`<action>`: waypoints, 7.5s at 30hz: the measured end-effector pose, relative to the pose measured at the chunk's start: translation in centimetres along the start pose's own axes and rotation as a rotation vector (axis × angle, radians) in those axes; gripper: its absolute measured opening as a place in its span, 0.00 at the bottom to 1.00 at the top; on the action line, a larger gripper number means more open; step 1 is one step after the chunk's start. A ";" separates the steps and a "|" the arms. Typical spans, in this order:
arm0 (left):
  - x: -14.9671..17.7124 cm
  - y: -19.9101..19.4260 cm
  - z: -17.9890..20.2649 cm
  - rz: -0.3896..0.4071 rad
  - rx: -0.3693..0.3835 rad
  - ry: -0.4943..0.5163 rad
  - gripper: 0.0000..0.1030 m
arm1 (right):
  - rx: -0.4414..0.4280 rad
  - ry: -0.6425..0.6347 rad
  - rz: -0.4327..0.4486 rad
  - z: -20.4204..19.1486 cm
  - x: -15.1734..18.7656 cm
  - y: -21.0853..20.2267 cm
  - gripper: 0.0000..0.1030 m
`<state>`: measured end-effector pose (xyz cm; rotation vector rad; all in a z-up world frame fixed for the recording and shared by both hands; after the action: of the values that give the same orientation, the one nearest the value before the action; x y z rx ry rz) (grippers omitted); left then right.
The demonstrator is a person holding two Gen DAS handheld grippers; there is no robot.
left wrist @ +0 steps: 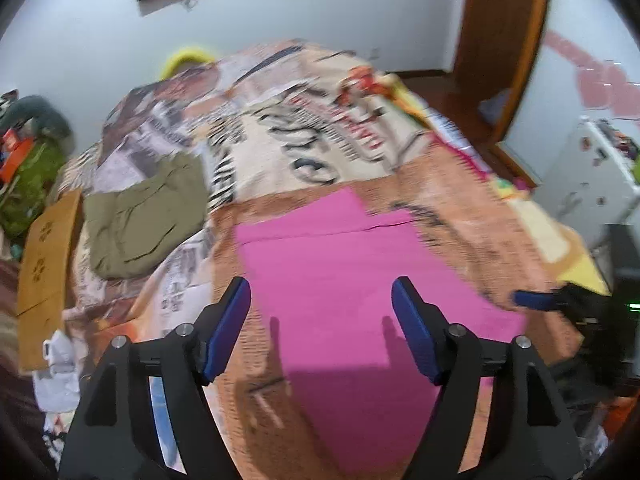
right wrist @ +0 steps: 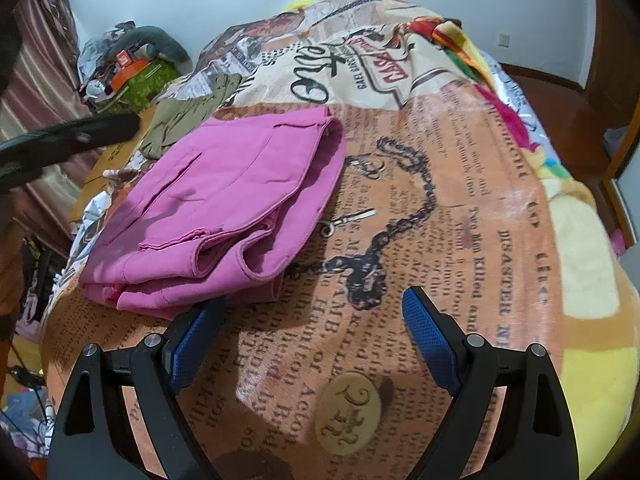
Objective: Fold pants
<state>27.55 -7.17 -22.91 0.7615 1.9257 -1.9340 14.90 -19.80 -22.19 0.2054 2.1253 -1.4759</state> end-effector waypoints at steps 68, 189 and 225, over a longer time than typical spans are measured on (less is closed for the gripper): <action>1.8 9.2 -6.4 -0.263 -0.158 0.128 0.87 | 0.056 0.075 0.074 1.9 -0.8 -2.8 0.86; 7.6 3.0 -7.1 -0.202 0.123 -0.199 0.86 | -0.049 0.091 -0.002 1.2 -1.1 1.3 0.73; 6.1 1.9 -4.8 -0.099 0.112 -0.114 0.13 | -0.137 0.053 0.072 -1.1 -4.5 -0.2 0.09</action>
<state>24.37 -1.66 -27.70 0.5814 1.8328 -2.1106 18.23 -18.14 -19.44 0.2696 2.2276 -1.2918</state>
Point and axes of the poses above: each gripper's, at about its wrist camera, not at the fingertips, and y roughly the way its jaws point, z to its right, x to its underside, the point moved 5 cm from there along y, roughly the way its jaws point, and after that the axes turned 1 degree about z, right-handed, at the moved point
